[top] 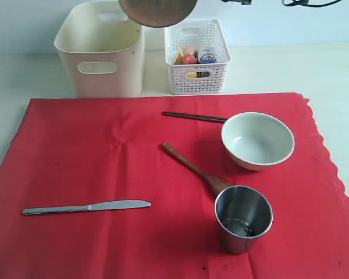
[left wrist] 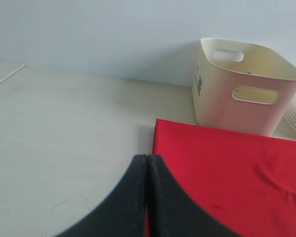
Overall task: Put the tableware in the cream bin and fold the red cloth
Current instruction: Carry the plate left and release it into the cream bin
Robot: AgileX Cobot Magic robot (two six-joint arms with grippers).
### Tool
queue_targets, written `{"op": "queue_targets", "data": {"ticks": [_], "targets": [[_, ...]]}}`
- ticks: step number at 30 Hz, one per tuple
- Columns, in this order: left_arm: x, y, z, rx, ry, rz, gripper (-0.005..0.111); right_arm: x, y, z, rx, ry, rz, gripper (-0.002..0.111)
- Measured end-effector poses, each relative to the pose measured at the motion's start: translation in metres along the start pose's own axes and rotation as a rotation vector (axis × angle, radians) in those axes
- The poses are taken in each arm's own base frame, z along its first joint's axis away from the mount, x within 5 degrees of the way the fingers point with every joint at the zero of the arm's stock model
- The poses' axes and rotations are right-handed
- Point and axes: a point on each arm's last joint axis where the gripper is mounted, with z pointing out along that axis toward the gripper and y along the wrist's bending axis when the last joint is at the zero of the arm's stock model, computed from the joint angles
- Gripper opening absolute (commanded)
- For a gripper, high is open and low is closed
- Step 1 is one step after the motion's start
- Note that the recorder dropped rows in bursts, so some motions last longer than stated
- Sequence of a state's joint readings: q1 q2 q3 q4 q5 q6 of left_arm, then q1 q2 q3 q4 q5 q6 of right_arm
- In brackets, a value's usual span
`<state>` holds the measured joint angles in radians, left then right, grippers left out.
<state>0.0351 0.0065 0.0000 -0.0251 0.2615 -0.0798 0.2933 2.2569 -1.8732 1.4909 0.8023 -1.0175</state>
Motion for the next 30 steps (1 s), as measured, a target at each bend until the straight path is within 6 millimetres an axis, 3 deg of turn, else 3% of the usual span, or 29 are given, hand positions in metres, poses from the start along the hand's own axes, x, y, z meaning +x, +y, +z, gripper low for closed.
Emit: {"op": "queue_targets", "data": {"ticks": [6,12,20,30], "targets": [[0.000,0.000,0.000,0.000,0.000,0.000,0.001,0.019,0.039,0.040,-0.011,0.019,-0.091,0.000],[0.000,0.000,0.000,0.000,0.000,0.000,0.001,0.034,0.049,0.068,0.039,0.003,-0.112,0.000],[0.000,0.000,0.000,0.000,0.000,0.000,0.001,0.036,0.055,0.080,0.156,-0.071,-0.122,0.000],[0.000,0.000,0.000,0.000,0.000,0.000,0.001,0.037,0.058,0.081,0.149,-0.065,-0.133,0.000]]}}
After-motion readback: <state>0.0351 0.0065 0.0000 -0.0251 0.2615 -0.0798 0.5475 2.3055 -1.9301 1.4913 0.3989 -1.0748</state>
